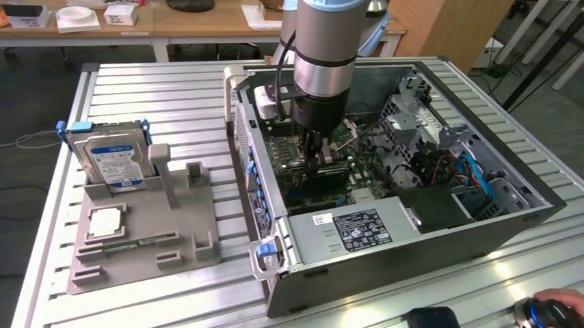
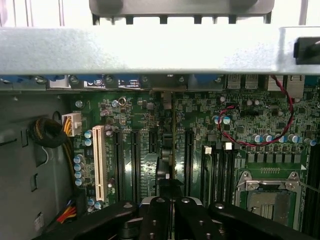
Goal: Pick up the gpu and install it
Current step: 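Insert the gpu into the slot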
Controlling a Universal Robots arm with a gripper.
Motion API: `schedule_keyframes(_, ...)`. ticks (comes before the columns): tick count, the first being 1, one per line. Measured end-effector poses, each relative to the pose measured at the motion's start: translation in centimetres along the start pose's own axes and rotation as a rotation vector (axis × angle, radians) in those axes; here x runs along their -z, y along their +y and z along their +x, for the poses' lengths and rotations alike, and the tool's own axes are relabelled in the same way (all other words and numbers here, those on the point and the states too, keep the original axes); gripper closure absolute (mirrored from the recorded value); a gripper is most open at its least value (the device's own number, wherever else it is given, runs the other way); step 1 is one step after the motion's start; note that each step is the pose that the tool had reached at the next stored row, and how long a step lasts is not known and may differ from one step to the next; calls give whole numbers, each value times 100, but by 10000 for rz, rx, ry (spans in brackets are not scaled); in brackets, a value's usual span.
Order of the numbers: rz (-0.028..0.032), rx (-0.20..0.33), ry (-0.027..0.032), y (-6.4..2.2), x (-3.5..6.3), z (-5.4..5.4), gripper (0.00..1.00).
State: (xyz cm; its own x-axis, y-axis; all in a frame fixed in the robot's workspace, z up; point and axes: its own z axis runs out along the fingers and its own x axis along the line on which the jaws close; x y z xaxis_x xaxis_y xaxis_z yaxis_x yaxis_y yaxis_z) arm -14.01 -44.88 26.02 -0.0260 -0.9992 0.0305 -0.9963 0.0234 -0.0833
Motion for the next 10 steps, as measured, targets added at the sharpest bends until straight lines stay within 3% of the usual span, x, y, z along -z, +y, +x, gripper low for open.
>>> schedule_keyframes(6,3,-3,-18,-1,12,-2,90)
schedule_keyframes(10,-9,0,-8,-9,101,2,90)
